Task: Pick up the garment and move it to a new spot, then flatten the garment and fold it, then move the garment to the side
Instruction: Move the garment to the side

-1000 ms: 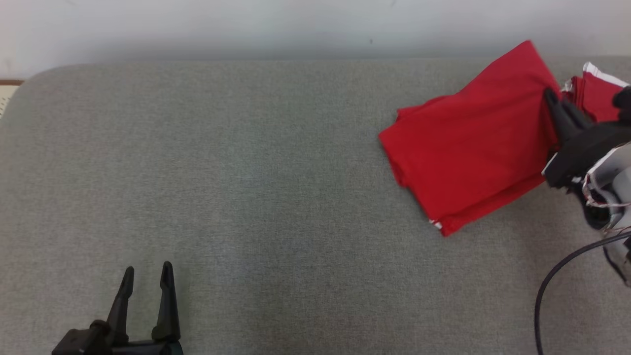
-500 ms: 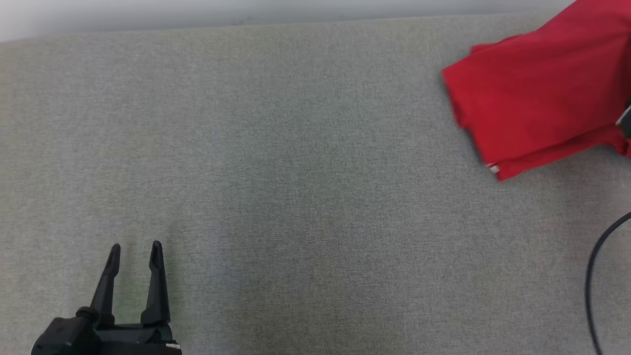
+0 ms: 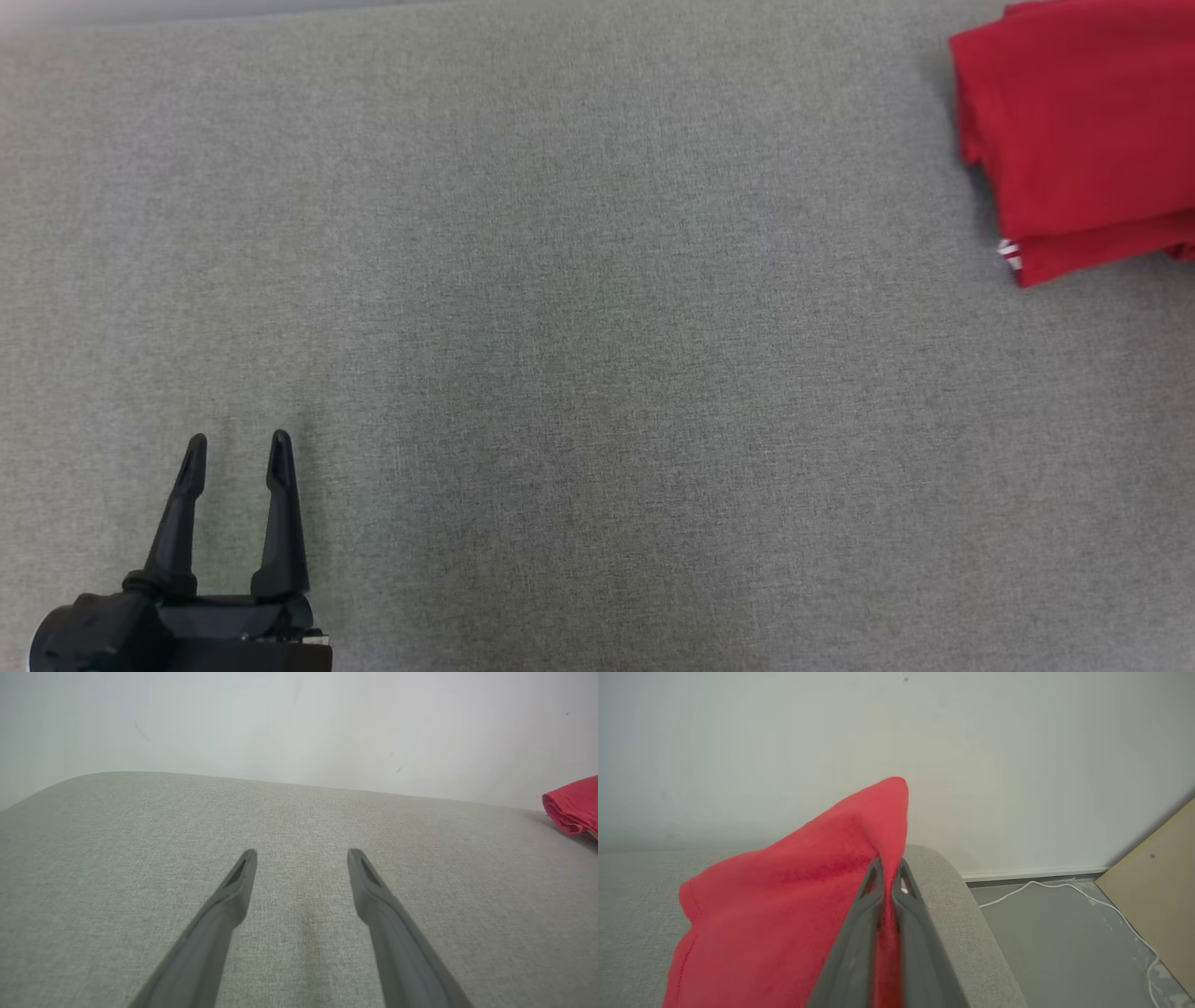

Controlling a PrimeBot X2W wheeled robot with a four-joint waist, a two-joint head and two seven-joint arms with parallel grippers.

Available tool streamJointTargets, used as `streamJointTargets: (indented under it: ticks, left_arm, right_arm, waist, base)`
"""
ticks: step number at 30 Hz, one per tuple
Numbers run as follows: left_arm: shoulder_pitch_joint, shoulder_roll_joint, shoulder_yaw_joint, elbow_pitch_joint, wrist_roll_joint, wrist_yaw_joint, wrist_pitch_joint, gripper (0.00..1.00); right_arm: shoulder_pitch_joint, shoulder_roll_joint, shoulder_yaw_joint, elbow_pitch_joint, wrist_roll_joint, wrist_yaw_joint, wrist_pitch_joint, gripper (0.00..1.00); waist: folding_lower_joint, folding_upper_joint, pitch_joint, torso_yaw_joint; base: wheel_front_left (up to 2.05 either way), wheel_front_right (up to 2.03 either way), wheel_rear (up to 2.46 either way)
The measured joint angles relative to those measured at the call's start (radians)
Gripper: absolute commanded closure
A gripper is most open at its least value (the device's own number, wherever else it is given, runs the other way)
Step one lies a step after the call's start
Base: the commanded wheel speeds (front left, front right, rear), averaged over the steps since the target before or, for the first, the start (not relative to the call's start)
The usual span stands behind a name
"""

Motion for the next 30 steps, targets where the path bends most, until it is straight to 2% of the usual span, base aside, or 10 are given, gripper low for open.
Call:
streamJointTargets:
  ticks: [5,14,15,16,17,18,24,30]
  left_arm:
    - [0.000,0.008,0.002,-0.025,0.003,0.001,0.000,0.00]
    - [-0.002,0.012,0.002,-0.036,0.003,0.005,0.000,0.00]
    - [-0.002,0.012,0.002,-0.036,0.004,0.005,0.000,0.00]
    - [-0.002,0.012,0.002,-0.036,0.004,0.005,0.000,0.00]
    - [-0.002,0.012,0.002,-0.036,0.004,0.005,0.000,0.00]
    - [-0.002,0.012,0.001,-0.036,0.004,0.006,0.000,0.00]
    - [-0.002,0.012,0.001,-0.030,0.001,0.010,0.000,0.00]
    - [-0.002,0.008,0.003,-0.011,-0.011,0.014,0.000,0.00]
  right_arm:
    - [-0.033,-0.032,0.001,0.048,-0.016,0.000,-0.009,1.00]
    - [-0.066,-0.020,0.020,0.114,-0.035,0.000,-0.021,1.00]
    - [-0.067,-0.015,0.021,0.126,-0.035,0.000,-0.021,0.72]
    - [-0.067,-0.011,0.027,0.137,-0.043,0.000,-0.016,0.19]
    - [-0.068,-0.009,0.035,0.148,-0.052,0.000,-0.012,0.19]
    - [-0.070,-0.008,0.037,0.158,-0.058,0.000,-0.012,0.00]
    - [-0.094,0.001,0.054,0.202,-0.092,0.000,-0.032,0.00]
    - [-0.102,0.052,0.029,0.174,-0.067,0.000,-0.100,0.00]
  waist:
    - [0.0000,0.0000,0.023,-0.002]
    - [0.0000,0.0000,0.056,0.001]
    - [0.0000,0.0000,0.056,0.002]
    - [0.0000,0.0000,0.056,0.003]
    - [0.0000,0.0000,0.056,0.004]
    - [0.0000,0.0000,0.055,0.004]
    - [0.0000,-0.0001,0.046,0.006]
    - [0.0000,-0.0001,0.014,0.003]
  base:
    - [0.00,0.00,0.00]
    - [0.00,0.00,0.00]
    - [0.00,0.00,0.00]
    - [0.00,0.00,0.00]
    - [0.00,0.00,0.00]
    - [0.00,0.00,0.00]
    - [0.00,0.00,0.00]
    - [0.00,0.00,0.00]
